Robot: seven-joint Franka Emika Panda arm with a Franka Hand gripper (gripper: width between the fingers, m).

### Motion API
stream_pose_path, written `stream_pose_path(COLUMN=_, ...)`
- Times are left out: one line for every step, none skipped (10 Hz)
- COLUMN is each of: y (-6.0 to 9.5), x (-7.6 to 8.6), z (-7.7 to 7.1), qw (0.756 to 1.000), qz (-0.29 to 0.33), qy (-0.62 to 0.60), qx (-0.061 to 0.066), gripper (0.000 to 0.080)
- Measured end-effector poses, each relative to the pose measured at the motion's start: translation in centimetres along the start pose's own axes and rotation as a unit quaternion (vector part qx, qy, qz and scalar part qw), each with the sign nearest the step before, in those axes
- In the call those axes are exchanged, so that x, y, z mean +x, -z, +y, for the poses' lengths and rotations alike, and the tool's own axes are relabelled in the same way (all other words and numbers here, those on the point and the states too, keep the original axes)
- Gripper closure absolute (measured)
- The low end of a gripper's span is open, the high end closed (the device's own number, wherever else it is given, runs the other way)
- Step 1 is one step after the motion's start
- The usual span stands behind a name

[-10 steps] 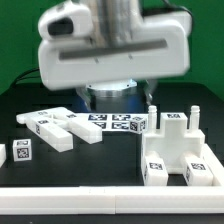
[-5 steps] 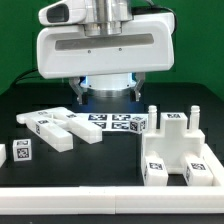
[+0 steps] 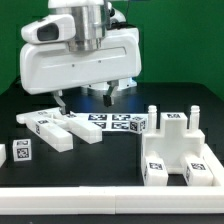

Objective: Assemble chair

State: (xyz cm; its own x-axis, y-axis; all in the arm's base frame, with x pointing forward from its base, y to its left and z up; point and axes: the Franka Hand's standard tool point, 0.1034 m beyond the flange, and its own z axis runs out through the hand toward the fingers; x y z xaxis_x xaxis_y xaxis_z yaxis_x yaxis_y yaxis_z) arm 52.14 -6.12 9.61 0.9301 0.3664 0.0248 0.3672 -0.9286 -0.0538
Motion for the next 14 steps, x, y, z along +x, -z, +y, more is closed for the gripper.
stream_pose_path(y=0.2, x=0.5, z=-0.1, qw=1.000, qz=0.001, qy=-0.009, qx=0.001, gripper=0.0150)
stream_pose_path(y=0.2, x=0.5, z=-0.1, qw=1.000, qz=0.001, qy=-0.008, qx=0.000, gripper=0.0150)
stream_pose_path(y=0.2, x=0.5, z=-0.1, qw=1.000, qz=0.000, qy=-0.008, qx=0.001, gripper=0.0150)
stream_pose_path(y=0.0, x=0.0, z=0.2, qw=1.000, qz=0.001, qy=0.014, qx=0.002, gripper=0.0150)
stream_pose_path(y=-0.8, x=-2.4, z=1.4, qw=0.999, qz=-0.001, qy=0.046, qx=0.006, gripper=0.0150)
stream_pose_path(y=-1.8, x=-5.3, z=2.6, qw=0.998, qz=-0.010, qy=0.067, qx=0.010, gripper=0.0150)
stream_pose_path(y=-3.0, x=-8.7, z=3.6, qw=0.996, qz=-0.023, qy=0.089, qx=0.019, gripper=0.0150)
stream_pose_path(y=-3.6, x=-10.1, z=4.0, qw=0.996, qz=-0.021, qy=0.081, qx=0.012, gripper=0.0150)
stream_pose_path(y=-3.7, x=-10.4, z=3.8, qw=0.997, qz=-0.021, qy=0.069, qx=0.011, gripper=0.0150)
stream_pose_path(y=-3.7, x=-10.3, z=3.8, qw=0.997, qz=-0.022, qy=0.071, qx=0.011, gripper=0.0150)
stream_pose_path(y=-4.0, x=-10.5, z=3.8, qw=0.997, qz=-0.023, qy=0.069, qx=0.011, gripper=0.0150)
stream_pose_path(y=-5.0, x=-10.9, z=3.9, qw=0.997, qz=-0.028, qy=0.068, qx=0.010, gripper=0.0150)
stream_pose_path(y=-6.2, x=-11.6, z=4.1, qw=0.997, qz=-0.031, qy=0.069, qx=0.004, gripper=0.0150)
stream_pose_path(y=-7.3, x=-12.3, z=4.1, qw=0.997, qz=-0.035, qy=0.068, qx=-0.001, gripper=0.0150)
